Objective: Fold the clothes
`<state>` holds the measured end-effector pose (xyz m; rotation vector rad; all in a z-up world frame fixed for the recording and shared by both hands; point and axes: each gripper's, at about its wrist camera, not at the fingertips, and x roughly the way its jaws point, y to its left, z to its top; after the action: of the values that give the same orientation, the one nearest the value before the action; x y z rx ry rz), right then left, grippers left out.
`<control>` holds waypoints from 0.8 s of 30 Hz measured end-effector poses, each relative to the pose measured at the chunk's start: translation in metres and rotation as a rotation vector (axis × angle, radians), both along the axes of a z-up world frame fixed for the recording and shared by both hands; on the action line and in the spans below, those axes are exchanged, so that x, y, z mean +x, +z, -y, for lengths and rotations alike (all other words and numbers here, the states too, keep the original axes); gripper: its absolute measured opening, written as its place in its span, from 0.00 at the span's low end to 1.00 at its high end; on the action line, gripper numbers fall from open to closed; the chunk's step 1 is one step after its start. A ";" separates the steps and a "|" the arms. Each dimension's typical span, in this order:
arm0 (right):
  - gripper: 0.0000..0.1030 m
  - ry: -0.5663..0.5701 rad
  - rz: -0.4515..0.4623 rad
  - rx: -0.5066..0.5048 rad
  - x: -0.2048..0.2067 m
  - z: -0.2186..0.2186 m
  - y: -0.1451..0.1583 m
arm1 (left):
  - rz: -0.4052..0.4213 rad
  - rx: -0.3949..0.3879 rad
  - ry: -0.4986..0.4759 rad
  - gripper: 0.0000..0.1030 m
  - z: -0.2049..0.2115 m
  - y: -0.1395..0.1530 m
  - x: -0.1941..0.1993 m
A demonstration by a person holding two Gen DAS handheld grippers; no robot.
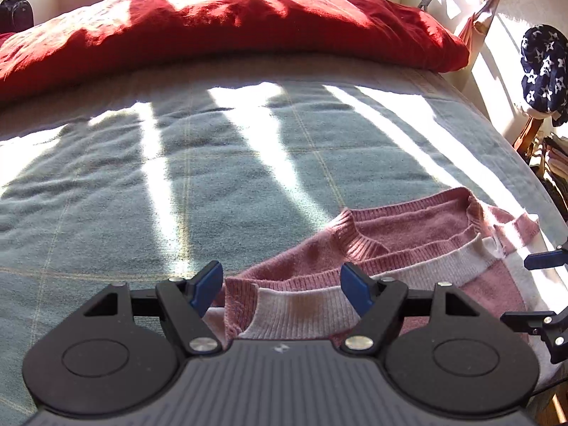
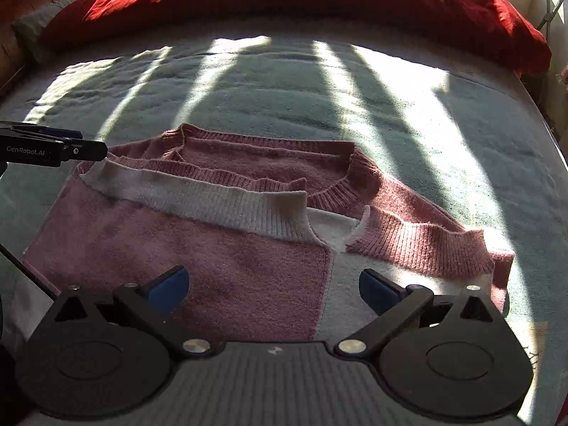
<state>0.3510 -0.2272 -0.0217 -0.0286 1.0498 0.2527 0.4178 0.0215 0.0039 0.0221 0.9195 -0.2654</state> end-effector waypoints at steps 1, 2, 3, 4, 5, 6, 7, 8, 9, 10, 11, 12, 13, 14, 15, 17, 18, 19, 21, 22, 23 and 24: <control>1.00 0.022 0.004 0.008 0.004 -0.011 0.000 | 0.013 0.006 0.002 0.72 -0.003 0.003 0.001; 1.00 0.044 0.007 0.016 0.008 -0.023 0.001 | 0.022 0.013 0.003 0.72 -0.006 0.006 0.003; 1.00 0.066 0.010 0.019 0.011 -0.033 0.000 | 0.024 0.016 0.009 0.72 -0.010 0.007 0.005; 1.00 0.087 0.012 0.021 0.013 -0.042 -0.002 | 0.022 0.014 0.017 0.72 -0.014 0.006 0.006; 1.00 0.110 0.009 0.013 0.016 -0.054 -0.005 | 0.020 0.013 0.026 0.73 -0.017 0.006 0.007; 1.00 0.129 0.007 -0.002 0.019 -0.064 -0.010 | 0.016 0.005 0.036 0.73 -0.021 0.006 0.008; 1.00 0.145 0.006 -0.018 0.021 -0.072 -0.015 | 0.010 -0.009 0.047 0.73 -0.026 0.005 0.009; 1.00 0.162 0.006 -0.034 0.023 -0.080 -0.020 | 0.002 -0.025 0.056 0.73 -0.031 0.003 0.009; 1.00 0.177 0.011 -0.054 0.025 -0.086 -0.024 | -0.010 -0.041 0.061 0.73 -0.035 0.001 0.010; 1.00 0.193 0.018 -0.075 0.028 -0.091 -0.027 | -0.019 -0.052 0.064 0.72 -0.038 0.000 0.010; 1.00 0.208 0.026 -0.096 0.030 -0.096 -0.031 | -0.025 -0.062 0.067 0.73 -0.041 -0.002 0.010; 1.00 0.215 0.032 -0.102 0.033 -0.099 -0.032 | -0.031 -0.072 0.070 0.73 -0.044 -0.003 0.010; 1.00 0.215 0.030 -0.099 0.038 -0.100 -0.034 | -0.038 -0.084 0.071 0.73 -0.046 -0.004 0.010; 1.00 0.216 0.024 -0.099 0.042 -0.100 -0.035 | -0.045 -0.097 0.073 0.73 -0.048 -0.005 0.010; 1.00 0.219 0.021 -0.101 0.046 -0.101 -0.035 | -0.051 -0.107 0.076 0.73 -0.050 -0.006 0.011; 1.00 0.235 0.017 -0.113 0.052 -0.104 -0.033 | -0.058 -0.133 0.081 0.73 -0.052 -0.007 0.014; 1.00 0.242 0.015 -0.119 0.055 -0.105 -0.031 | -0.058 -0.144 0.080 0.73 -0.051 -0.007 0.016; 1.00 0.248 0.013 -0.124 0.057 -0.106 -0.028 | -0.056 -0.152 0.078 0.73 -0.051 -0.006 0.017; 1.00 0.242 0.020 -0.132 0.057 -0.105 -0.019 | -0.051 -0.166 0.072 0.73 -0.049 -0.006 0.020; 1.00 0.238 0.025 -0.135 0.057 -0.104 -0.014 | -0.051 -0.174 0.068 0.73 -0.047 -0.006 0.021; 1.00 0.226 0.030 -0.140 0.055 -0.101 -0.009 | -0.052 -0.183 0.064 0.73 -0.044 -0.006 0.022; 1.00 0.210 0.032 -0.147 0.053 -0.097 -0.004 | -0.053 -0.191 0.058 0.73 -0.042 -0.005 0.023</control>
<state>0.4035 -0.1297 -0.0260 -0.2754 1.0323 0.3641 0.4409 0.0631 -0.0014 -0.1888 0.9424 -0.2999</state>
